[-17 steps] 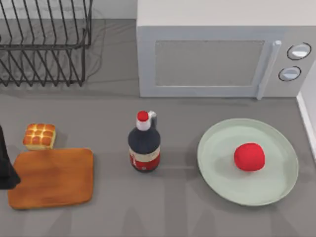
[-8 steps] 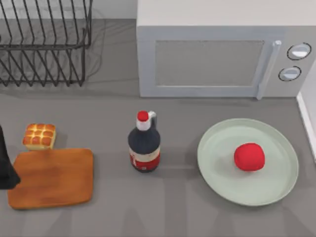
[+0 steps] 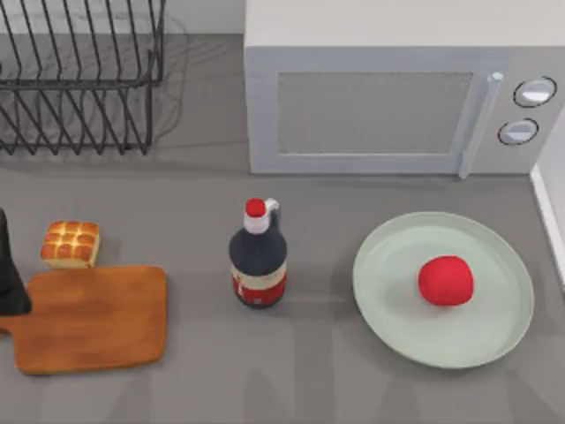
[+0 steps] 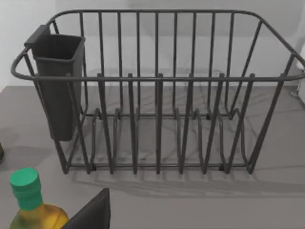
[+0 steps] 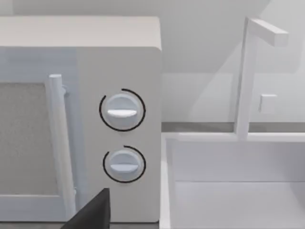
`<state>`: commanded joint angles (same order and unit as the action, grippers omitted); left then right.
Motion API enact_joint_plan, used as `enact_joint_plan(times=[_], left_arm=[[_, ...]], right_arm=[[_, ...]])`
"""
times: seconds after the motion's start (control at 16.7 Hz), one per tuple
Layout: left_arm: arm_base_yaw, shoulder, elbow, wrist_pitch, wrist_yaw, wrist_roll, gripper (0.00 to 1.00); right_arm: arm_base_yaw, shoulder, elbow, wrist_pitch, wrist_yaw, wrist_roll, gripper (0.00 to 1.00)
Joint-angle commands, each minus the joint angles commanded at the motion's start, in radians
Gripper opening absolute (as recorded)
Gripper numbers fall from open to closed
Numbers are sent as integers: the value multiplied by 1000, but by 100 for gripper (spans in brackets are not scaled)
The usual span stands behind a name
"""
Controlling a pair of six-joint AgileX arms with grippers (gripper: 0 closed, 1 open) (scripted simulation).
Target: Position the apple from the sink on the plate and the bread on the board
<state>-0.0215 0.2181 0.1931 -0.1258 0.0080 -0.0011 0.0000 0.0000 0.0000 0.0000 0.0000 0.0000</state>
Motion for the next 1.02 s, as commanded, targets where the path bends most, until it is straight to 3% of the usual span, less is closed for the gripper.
enact_joint_plan(times=[1.02], left_arm=[[-74, 1578, 1111, -828, -8, -27, 100]], right_arm=[[0, 0, 0, 0, 0, 0, 100]])
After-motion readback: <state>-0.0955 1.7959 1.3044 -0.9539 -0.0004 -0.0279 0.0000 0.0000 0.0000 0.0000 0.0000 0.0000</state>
